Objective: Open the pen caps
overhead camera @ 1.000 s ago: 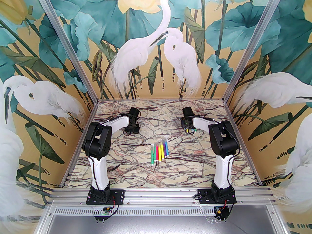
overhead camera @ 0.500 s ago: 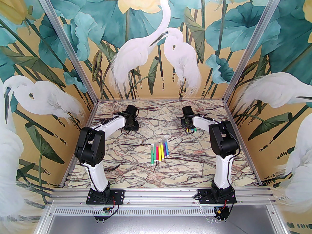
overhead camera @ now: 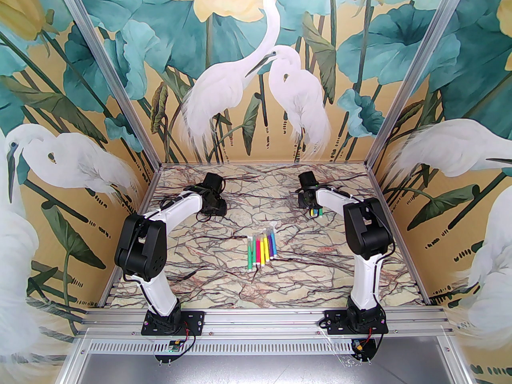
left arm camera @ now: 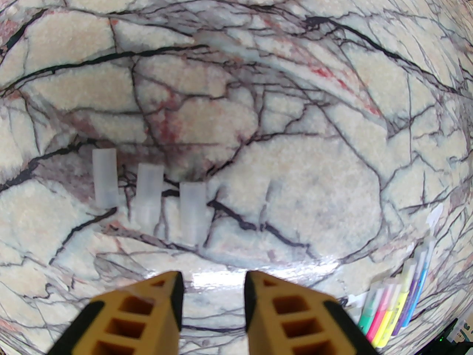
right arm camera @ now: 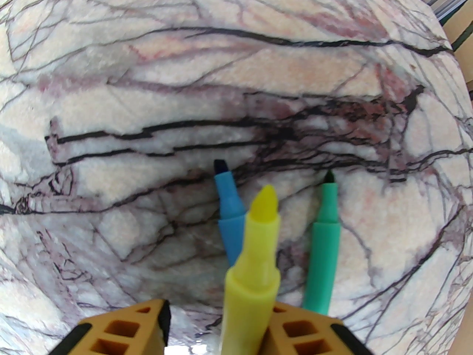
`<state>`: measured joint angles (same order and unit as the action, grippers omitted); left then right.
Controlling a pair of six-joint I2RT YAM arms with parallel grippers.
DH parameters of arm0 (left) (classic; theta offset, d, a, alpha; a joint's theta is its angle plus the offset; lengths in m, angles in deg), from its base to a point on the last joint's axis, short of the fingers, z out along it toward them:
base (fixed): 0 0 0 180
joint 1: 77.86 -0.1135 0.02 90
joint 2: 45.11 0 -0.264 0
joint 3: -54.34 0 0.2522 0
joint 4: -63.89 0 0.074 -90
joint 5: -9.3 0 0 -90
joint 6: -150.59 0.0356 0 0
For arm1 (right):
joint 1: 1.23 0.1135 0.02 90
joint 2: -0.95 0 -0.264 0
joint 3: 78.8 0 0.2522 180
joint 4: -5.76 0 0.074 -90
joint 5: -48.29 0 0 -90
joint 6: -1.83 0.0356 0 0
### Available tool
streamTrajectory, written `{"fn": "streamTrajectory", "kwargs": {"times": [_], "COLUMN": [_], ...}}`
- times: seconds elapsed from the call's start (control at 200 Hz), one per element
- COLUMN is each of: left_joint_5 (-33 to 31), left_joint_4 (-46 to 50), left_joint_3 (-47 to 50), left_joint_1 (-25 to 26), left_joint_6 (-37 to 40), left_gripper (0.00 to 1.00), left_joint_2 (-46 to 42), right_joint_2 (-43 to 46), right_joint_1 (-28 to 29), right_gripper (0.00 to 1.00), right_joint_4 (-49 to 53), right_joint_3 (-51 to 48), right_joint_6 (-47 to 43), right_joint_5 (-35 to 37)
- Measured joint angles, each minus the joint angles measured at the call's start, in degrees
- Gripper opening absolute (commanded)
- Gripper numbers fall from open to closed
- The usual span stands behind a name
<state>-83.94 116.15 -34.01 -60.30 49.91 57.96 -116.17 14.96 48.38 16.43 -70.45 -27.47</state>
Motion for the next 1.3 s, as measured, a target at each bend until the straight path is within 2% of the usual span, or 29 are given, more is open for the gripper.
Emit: {"fn": "streamTrajectory", "kwargs": {"times": [0.26,0.47,0.8,1.296], "left_joint_5": [-0.02,-0.02,0.00,0.44], "left_joint_4": [-0.20,-0.72,-1.38,-2.99], "left_joint_3": [0.72,1.70,2.62,3.52], "left_joint_1": [-0.02,-0.35,-0.42,-0.55], "left_joint_6": [0.02,0.02,0.07,0.46], "left_gripper": [0.34,0.34,0.34,0.34], "left_joint_2": [-1.81,-2.84,-2.89,-2.89], "right_joint_2": [-0.35,-2.23,-2.99,-4.42], "right_joint_1": [0.90,1.90,3.32,4.55], "right_gripper": [0.49,0.55,0.56,0.35], "right_joint_4": [2.36,3.98,5.44,5.66], "right_joint_3": [1.86,3.02,3.52,4.11], "right_joint_6": [-0.66,-1.44,-2.34,-2.89], "right_joint_5": [2.40,3.37,4.07,5.11]}}
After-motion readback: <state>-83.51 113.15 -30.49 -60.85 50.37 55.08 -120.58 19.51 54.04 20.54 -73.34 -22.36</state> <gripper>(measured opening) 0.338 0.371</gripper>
